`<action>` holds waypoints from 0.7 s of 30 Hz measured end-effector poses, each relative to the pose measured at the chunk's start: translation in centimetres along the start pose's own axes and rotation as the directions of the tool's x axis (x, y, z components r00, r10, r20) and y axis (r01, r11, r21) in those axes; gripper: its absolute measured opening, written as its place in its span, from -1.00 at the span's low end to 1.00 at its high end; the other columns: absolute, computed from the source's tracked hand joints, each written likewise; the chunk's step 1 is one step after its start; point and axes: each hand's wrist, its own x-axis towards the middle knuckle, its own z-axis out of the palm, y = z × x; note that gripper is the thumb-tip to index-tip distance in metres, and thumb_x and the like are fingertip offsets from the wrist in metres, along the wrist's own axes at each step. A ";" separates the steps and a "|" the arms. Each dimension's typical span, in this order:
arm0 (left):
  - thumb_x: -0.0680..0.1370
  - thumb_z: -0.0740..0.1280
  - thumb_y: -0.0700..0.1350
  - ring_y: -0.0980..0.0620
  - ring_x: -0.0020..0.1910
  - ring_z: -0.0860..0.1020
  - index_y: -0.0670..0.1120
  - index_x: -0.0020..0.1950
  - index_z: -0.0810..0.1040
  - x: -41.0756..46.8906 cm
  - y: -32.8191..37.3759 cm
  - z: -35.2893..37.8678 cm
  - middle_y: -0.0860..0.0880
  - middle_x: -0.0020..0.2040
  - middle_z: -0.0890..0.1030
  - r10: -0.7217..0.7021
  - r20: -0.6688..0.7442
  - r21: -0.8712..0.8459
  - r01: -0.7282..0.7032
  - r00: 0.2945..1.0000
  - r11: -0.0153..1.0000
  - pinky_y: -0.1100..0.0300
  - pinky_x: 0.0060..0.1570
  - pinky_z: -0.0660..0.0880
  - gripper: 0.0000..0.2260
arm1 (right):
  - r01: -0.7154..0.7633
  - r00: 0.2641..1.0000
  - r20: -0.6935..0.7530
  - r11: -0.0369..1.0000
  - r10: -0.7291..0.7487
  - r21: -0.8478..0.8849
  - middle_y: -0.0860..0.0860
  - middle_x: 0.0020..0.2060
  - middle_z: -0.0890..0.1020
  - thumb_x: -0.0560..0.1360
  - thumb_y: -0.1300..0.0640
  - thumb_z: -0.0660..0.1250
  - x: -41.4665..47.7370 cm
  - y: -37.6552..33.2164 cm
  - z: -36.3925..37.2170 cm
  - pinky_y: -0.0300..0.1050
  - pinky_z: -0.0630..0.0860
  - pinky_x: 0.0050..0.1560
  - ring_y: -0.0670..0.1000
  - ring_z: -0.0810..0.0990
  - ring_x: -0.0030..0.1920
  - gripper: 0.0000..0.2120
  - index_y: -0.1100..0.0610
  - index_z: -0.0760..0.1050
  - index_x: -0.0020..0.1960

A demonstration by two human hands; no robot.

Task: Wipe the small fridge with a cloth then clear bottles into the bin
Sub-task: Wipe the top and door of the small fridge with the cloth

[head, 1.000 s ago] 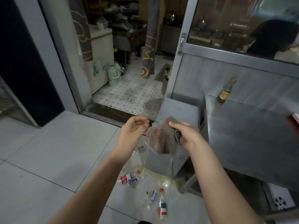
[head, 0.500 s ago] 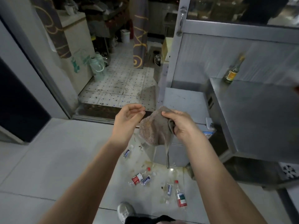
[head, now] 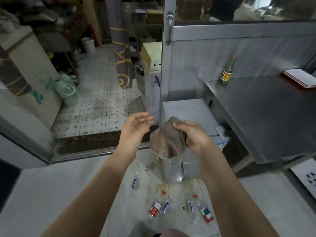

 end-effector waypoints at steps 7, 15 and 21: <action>0.50 0.35 -0.28 0.03 0.08 0.58 -0.02 -0.04 0.51 6.0 -0.6 -4.9 -0.01 -0.04 0.63 -0.039 0.192 -0.003 0.040 0.981 0.999 0.29 -0.09 0.52 -0.84 | 0.073 0.981 -0.184 0.997 -0.069 0.015 0.10 -0.32 0.66 0.47 0.31 0.34 1.4 1.9 4.9 -0.18 0.57 -0.25 0.03 0.63 -0.27 -0.94 0.23 0.57 -0.16; 0.51 0.33 -0.28 0.05 0.02 0.57 0.00 -0.04 0.49 13.2 0.7 -11.7 0.00 -0.07 0.62 -0.090 0.456 0.053 0.075 0.886 0.996 0.18 0.04 0.49 -0.83 | 0.096 0.902 -0.423 0.995 -0.088 -0.002 0.12 -0.25 0.65 0.47 0.28 0.36 1.4 3.4 11.7 -0.23 0.59 -0.35 0.05 0.62 -0.24 -0.97 0.20 0.58 -0.13; 0.51 0.32 -0.30 0.01 0.02 0.56 0.02 -0.08 0.48 17.6 0.5 -13.5 0.02 -0.10 0.61 -0.140 0.553 0.082 0.114 0.821 0.990 0.13 0.05 0.48 -0.80 | 0.143 0.847 -0.518 0.990 -0.115 0.014 0.10 -0.24 0.63 0.51 0.29 0.31 2.3 4.5 14.3 -0.18 0.58 -0.24 0.00 0.61 -0.23 -0.91 0.21 0.58 -0.04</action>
